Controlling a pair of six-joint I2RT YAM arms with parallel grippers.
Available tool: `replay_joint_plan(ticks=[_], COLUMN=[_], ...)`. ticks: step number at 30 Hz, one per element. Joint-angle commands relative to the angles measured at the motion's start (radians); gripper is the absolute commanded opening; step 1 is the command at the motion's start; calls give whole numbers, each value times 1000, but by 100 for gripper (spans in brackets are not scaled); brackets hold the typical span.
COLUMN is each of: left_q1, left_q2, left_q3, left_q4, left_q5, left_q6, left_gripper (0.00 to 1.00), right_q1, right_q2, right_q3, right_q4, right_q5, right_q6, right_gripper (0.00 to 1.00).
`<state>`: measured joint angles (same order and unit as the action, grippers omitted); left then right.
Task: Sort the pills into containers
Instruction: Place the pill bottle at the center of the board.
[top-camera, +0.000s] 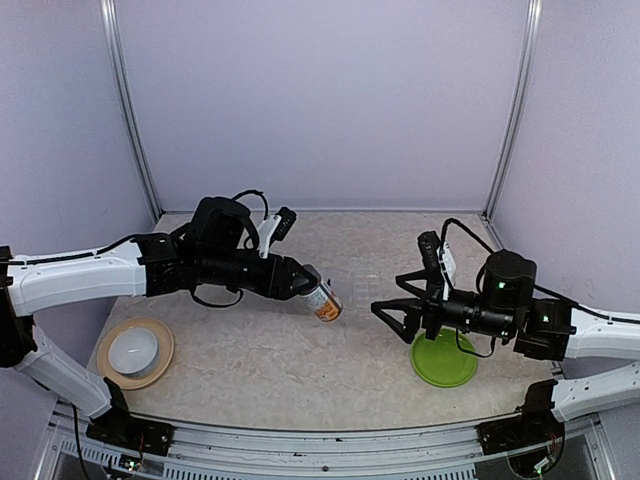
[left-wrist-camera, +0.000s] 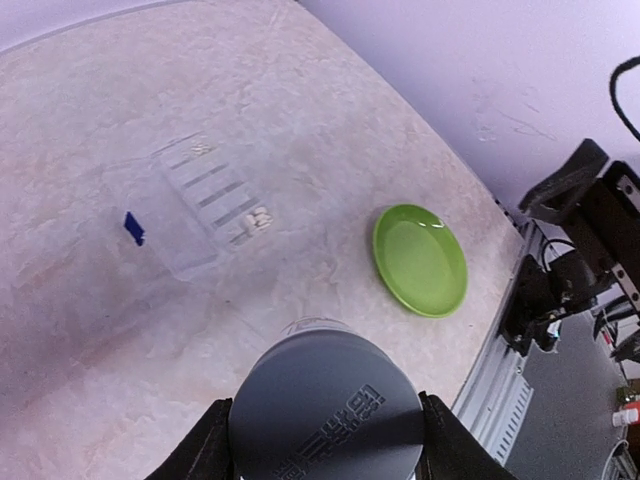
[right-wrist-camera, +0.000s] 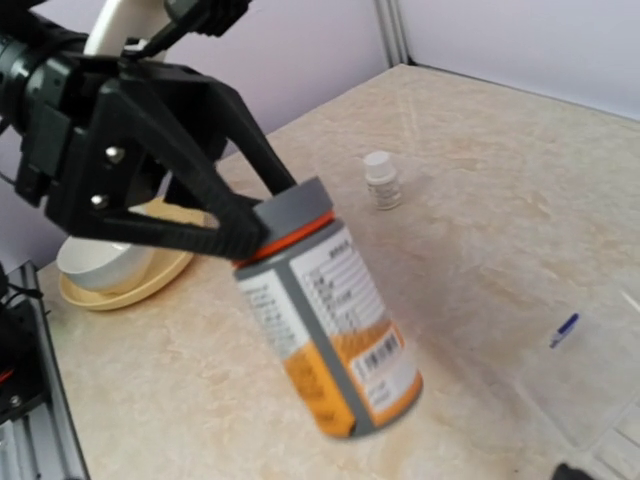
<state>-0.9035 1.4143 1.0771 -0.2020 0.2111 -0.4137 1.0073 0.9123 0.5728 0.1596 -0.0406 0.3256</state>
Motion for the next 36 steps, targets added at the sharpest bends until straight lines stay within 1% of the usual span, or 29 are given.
replay_joint_plan(ticks=[1, 6, 10, 13, 23, 31, 36], left_q1=[27, 61, 91, 105, 133, 181, 212], left_q2=[-29, -11, -2, 9, 92, 182, 251], left_q3=[-9, -15, -32, -34, 28, 76, 127], left_q4=[-49, -90, -74, -65, -80, -61, -56], left_q5=[-103, -196, -228, -285, -426, -492, -495], left_q6=[34, 42, 42, 42, 89, 110, 124], left_gripper=[32, 31, 30, 30, 31, 30, 30], right_q1=[-5, -5, -5, -5, -5, -6, -6], right_q2=[2, 9, 17, 23, 32, 37, 36], right_q3=[-1, -1, -3, -2, -2, -5, -12], right_q4=[-15, -17, -16, -12, -21, -31, -32], right_q5=[38, 52, 52, 50, 74, 83, 84], right_q6=[-7, -6, -2, 3, 9, 11, 17], right_gripper=[100, 100, 100, 100, 100, 100, 100])
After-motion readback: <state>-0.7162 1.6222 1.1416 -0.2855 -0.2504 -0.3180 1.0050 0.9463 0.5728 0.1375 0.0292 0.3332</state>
